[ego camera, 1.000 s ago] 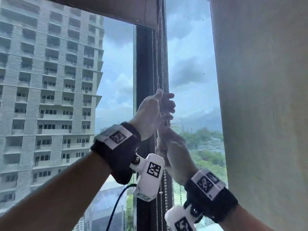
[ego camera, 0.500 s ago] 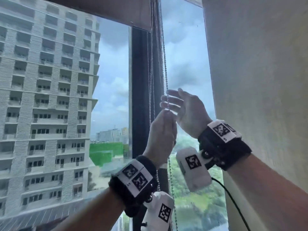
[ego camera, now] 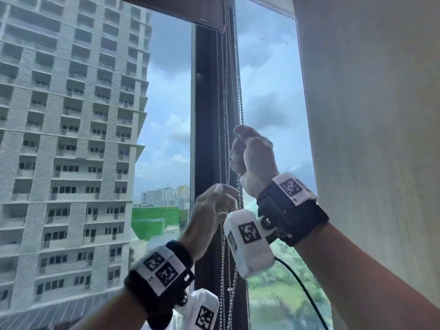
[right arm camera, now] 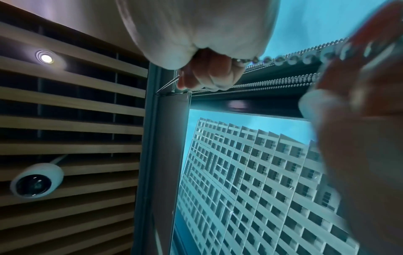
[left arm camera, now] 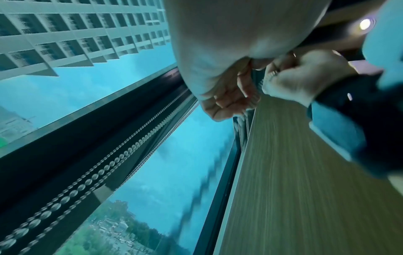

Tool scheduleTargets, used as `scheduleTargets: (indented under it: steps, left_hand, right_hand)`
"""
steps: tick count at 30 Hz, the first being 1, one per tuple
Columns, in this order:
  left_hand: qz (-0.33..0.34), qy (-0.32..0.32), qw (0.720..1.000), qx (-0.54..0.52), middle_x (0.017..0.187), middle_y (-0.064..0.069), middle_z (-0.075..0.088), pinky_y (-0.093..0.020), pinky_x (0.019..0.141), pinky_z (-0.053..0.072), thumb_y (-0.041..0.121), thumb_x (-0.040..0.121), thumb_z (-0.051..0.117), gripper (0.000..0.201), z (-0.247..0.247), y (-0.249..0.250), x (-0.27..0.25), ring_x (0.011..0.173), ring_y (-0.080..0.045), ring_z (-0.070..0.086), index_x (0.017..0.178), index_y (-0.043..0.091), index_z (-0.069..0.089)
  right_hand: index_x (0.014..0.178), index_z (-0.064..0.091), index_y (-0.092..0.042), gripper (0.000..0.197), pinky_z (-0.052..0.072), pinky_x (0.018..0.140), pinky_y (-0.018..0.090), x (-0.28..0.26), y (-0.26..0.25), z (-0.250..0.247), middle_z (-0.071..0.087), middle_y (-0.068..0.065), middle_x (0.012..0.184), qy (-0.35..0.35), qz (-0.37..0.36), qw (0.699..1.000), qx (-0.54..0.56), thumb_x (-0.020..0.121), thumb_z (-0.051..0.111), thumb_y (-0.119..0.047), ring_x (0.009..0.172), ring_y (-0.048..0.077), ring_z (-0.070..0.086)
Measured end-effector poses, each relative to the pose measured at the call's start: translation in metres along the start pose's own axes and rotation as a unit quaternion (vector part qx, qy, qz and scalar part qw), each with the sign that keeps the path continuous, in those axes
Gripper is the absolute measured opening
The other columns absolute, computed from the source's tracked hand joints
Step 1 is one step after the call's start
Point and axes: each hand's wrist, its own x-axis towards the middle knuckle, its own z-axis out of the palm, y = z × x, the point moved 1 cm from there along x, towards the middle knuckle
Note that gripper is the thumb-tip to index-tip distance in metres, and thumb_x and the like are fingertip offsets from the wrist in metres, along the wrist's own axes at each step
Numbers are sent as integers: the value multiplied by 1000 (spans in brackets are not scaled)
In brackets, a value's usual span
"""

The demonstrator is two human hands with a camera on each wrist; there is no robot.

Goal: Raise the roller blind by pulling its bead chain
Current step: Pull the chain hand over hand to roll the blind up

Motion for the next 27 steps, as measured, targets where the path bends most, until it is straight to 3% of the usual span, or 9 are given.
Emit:
scheduleTargets:
  steps: [5, 8, 10, 11, 13, 14, 19, 23, 27]
  left_hand:
    - [-5, -6, 1000, -12, 92, -9, 64, -35, 74, 44, 37, 99, 21, 47, -8, 36, 24, 84, -17, 59, 103, 10, 59]
    - [-16, -16, 1000, 4, 103, -10, 64, -41, 93, 44, 43, 98, 21, 53, -4, 42, 28, 97, -18, 60, 111, 9, 59]
    - [-6, -27, 999, -17, 89, -8, 62, -35, 83, 48, 45, 97, 21, 54, 0, 44, 30, 84, -19, 60, 114, 9, 58]
    - [0, -33, 999, -39, 79, -5, 59, -30, 67, 51, 44, 97, 21, 53, 3, 45, 30, 72, -18, 58, 112, 9, 58]
    - [19, -28, 998, -58, 64, -2, 48, -21, 37, 42, 37, 99, 26, 41, 7, 46, 29, 46, -12, 50, 96, 8, 55]
    - [40, -16, 998, -45, 62, -1, 43, -19, 32, 37, 27, 100, 29, 32, 8, 45, 29, 41, -10, 45, 85, 7, 50]
    - [133, 20, 991, 24, 60, 2, 31, -28, 57, 32, 3, 80, 27, 15, 12, 38, 29, 59, -19, 31, 69, -3, 34]
    - [139, 15, 989, 37, 62, 1, 30, -28, 59, 32, 17, 84, 36, 23, 16, 32, 21, 61, -18, 30, 66, 1, 36]
    - [104, -7, 993, 61, 60, -7, 34, -34, 58, 33, 17, 97, 35, 34, 25, 5, -5, 60, -20, 32, 66, 1, 37]
  right_hand:
    - [78, 58, -4, 28, 22, 38, 18, -40, 37, -11, 42, 8, 60, -54, 13, 998, -7, 87, 33, 6, 41, 12, 31]
    - [101, 55, 8, 21, 19, 35, 17, -61, 52, -20, 32, -2, 52, -83, 24, 996, -13, 95, 36, 1, 39, 8, 21]
    - [105, 53, 9, 23, 17, 36, 19, -69, 56, -24, 29, -7, 48, -89, 32, 995, -13, 99, 38, -8, 41, 8, 18]
    - [101, 54, 9, 26, 18, 38, 20, -70, 57, -25, 31, -7, 49, -85, 33, 996, -22, 100, 38, -12, 42, 9, 20]
    - [86, 58, 7, 38, 28, 45, 21, -71, 56, -28, 41, -1, 53, -68, 18, 995, -67, 100, 43, -25, 47, 12, 31]
    - [76, 61, 2, 38, 34, 52, 23, -70, 54, -30, 47, 0, 55, -60, 6, 994, -91, 98, 46, -26, 51, 13, 38]
    - [45, 65, -20, 34, 40, 71, 38, -53, 40, -44, 64, -4, 54, 33, -10, 994, -103, 75, 48, -15, 62, 18, 55]
    - [66, 65, -11, 29, 41, 70, 36, -29, 18, -47, 65, 5, 71, 90, 1, 990, -112, 86, 45, -19, 67, 21, 56]
    - [80, 62, -11, 24, 42, 71, 36, 0, -11, -35, 63, 5, 77, 30, 47, 997, -51, 89, 44, -26, 73, 22, 58]
